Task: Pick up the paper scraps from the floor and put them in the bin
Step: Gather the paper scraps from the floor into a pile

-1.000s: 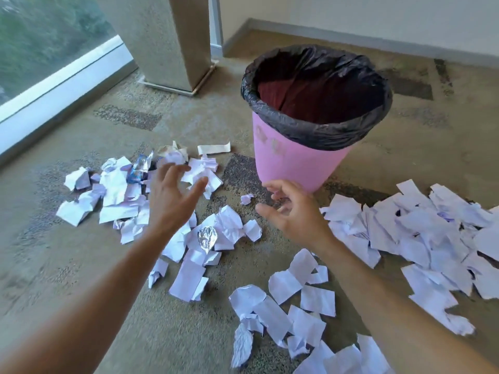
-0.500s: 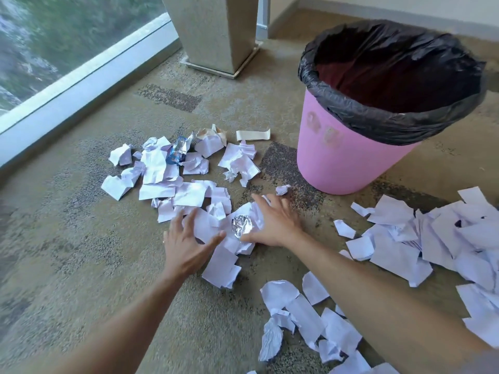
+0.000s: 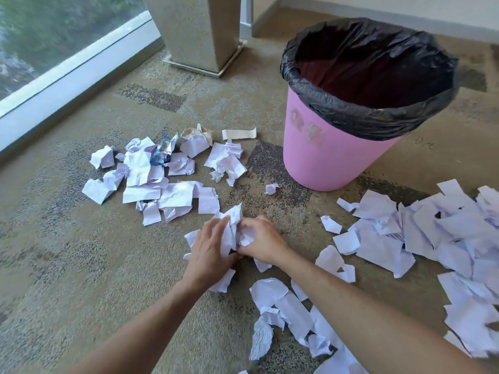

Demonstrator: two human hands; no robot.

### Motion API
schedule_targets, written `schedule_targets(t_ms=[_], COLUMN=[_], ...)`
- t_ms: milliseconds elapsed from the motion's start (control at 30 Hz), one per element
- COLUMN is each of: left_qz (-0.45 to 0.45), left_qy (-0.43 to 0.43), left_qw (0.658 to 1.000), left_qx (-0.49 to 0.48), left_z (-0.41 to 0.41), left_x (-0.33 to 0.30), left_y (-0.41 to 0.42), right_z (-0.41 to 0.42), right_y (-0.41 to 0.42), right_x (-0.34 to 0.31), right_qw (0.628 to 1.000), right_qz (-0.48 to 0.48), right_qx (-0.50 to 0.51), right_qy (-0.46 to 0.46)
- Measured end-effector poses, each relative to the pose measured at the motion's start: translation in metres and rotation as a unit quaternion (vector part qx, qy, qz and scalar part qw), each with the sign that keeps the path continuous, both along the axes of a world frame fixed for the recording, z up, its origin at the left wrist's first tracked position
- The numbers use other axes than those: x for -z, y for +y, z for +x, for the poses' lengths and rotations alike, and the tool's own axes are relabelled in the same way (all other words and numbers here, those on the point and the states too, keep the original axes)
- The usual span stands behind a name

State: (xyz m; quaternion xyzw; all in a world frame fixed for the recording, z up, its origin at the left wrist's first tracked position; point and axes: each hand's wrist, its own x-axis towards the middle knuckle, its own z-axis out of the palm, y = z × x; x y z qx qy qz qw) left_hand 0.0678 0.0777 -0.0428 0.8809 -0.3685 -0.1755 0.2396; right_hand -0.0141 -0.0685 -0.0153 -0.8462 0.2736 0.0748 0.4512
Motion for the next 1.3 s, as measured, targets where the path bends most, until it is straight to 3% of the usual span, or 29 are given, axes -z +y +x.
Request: schedule_targets(t_ms=[333, 467, 633, 767, 967, 1167, 1300], left_qz=[-0.057, -0.103, -0.18, -0.287, -0.416, -0.388, -0.359], left_qy=[0.011, 0.016, 0.153, 0.21, 0.255, 0.287, 0.336], left_qw=[0.997, 0.989, 0.952, 0.907, 0.861, 0.87, 0.862], left_qx=[-0.05, -0.102, -0.195, -0.226, -0.143, -0.102, -0.122], left_z=[0.006, 0.008, 0.014, 0.012, -0.008, -0.002, 0.009], left_x=[-0.013, -0.031, -0.069, -0.131, -0.248, -0.307, -0.324], left_y=[-0.012, -0.019, -0.038, -0.065, -0.112, -0.188, -0.241], right_z=[-0.029, -0.037, -0.046, -0.06, -0.086, -0.073, -0.043], right_y=[-0.009, -0.018, -0.032, -0.047, -0.079, -0.137, -0.177], right_x=[-0.011, -0.032, -0.078, -0.137, -0.24, -0.285, -0.293], right_qw=[0.959, 0.916, 0.85, 0.834, 0.813, 0.792, 0.817], right_qz=[0.23, 0.32, 0.419, 0.417, 0.361, 0.265, 0.225], right_qx=[0.16, 0.225, 0.283, 0.28, 0.267, 0.366, 0.39], right_qy=[-0.04, -0.095, -0.147, -0.229, -0.369, -0.41, -0.361])
